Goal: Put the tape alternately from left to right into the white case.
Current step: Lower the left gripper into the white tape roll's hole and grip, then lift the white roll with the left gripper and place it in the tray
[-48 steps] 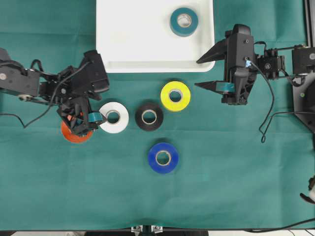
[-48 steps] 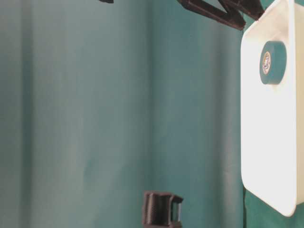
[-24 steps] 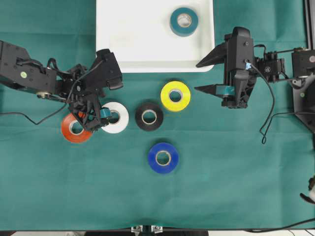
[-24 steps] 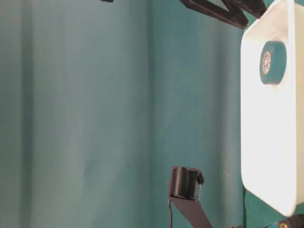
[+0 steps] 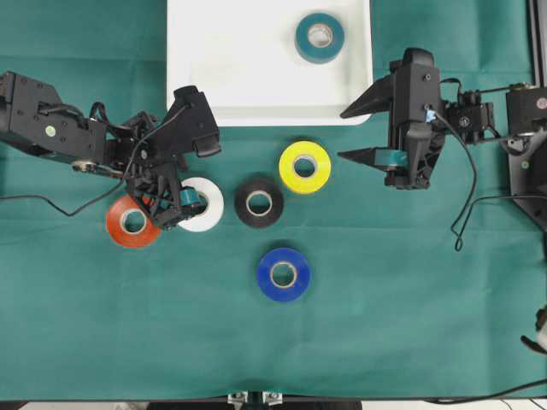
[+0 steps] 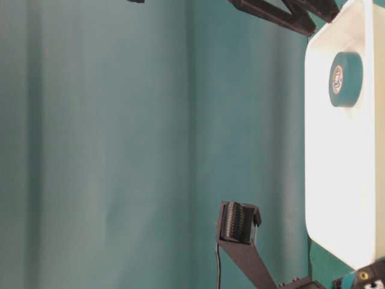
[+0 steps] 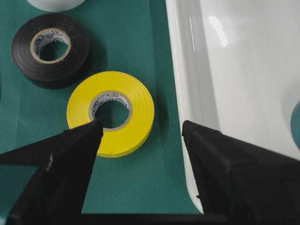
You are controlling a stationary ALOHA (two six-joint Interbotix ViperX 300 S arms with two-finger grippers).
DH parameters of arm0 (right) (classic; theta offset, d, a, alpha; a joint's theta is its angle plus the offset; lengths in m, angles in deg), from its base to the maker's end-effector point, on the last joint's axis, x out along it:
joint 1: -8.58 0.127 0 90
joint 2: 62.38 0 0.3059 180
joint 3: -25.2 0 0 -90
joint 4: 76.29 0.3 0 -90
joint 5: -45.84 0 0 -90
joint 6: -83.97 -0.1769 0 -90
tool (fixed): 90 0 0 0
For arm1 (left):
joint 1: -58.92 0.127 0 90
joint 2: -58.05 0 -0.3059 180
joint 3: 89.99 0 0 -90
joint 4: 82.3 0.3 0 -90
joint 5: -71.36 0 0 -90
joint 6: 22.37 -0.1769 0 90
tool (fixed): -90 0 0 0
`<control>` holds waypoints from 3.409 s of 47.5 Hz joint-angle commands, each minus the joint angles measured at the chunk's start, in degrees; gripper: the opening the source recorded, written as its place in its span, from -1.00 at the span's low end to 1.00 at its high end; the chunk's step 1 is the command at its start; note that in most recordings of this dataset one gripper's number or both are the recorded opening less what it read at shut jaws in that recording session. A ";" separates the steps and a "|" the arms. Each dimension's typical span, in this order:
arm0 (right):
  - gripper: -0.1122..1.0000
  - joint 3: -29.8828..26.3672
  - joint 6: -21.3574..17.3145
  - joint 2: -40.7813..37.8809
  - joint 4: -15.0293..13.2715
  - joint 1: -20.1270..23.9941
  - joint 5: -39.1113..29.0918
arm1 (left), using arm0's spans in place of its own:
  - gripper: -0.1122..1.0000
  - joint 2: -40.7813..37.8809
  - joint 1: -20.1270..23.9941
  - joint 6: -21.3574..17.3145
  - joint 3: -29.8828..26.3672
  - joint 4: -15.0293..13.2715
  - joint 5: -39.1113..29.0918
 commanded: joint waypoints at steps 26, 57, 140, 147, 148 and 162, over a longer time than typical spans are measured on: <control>0.58 -1.14 -0.09 -0.62 0.09 0.26 0.18 | -0.84 0.53 0.09 -0.62 -0.35 0.18 -0.26; 0.58 -0.97 -0.09 -0.62 0.09 0.26 0.18 | -0.84 3.69 -1.23 -0.62 -0.79 0.18 -1.32; 0.58 -1.23 -0.09 -0.62 0.09 0.26 0.70 | -0.84 2.64 19.86 -23.03 -10.46 0.53 1.67; 0.58 -1.23 -0.09 -0.70 0.18 0.26 0.79 | -0.84 0.62 21.71 -25.14 -12.74 0.44 1.93; 0.58 -1.14 -0.09 -0.62 0.09 0.26 0.79 | -0.84 0.35 21.88 -25.49 -13.10 0.53 1.93; 0.58 -1.14 -0.09 -0.70 0.09 0.26 0.88 | -0.84 -3.08 25.05 -29.18 -17.14 0.53 3.08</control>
